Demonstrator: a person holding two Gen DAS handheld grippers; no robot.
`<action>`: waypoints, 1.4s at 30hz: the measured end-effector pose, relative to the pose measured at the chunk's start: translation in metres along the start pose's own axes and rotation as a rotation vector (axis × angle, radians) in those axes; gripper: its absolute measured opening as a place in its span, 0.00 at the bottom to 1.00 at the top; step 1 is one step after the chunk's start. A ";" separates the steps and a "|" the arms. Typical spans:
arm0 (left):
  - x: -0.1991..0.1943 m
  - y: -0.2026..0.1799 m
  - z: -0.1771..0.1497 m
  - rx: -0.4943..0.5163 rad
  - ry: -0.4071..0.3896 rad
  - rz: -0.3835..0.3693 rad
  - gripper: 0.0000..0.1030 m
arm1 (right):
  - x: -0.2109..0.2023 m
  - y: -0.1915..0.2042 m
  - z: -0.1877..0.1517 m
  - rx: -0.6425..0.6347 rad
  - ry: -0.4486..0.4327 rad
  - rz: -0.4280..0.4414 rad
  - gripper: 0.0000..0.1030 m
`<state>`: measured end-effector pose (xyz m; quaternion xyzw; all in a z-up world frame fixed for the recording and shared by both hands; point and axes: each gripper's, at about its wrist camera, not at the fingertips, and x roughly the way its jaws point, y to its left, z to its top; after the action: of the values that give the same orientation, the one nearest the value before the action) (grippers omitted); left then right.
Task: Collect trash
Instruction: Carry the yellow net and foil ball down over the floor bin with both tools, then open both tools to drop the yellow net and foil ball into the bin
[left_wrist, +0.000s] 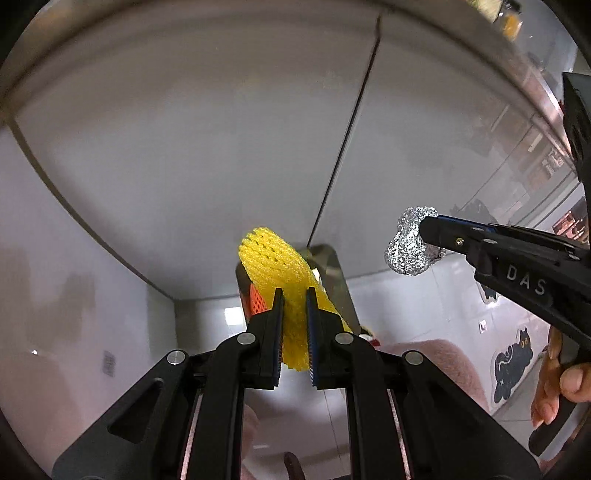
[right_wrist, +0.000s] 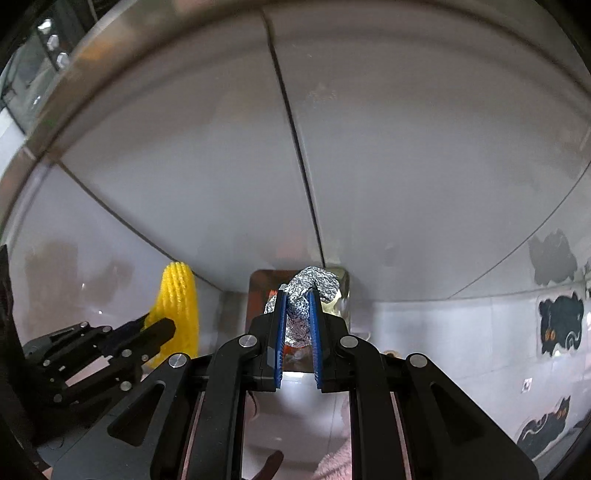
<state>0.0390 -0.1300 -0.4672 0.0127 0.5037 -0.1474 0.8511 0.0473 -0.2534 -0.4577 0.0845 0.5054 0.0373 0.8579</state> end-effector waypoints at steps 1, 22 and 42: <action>0.007 0.001 0.000 -0.004 0.013 -0.002 0.09 | 0.008 -0.001 0.000 0.004 0.010 0.000 0.13; 0.142 0.033 -0.004 -0.077 0.243 -0.020 0.10 | 0.147 -0.025 0.007 0.062 0.236 0.012 0.15; 0.102 0.035 0.010 -0.053 0.130 0.065 0.80 | 0.118 -0.022 0.020 0.069 0.151 -0.029 0.77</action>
<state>0.1027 -0.1223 -0.5543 0.0161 0.5609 -0.1052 0.8210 0.1215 -0.2599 -0.5539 0.1037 0.5709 0.0139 0.8144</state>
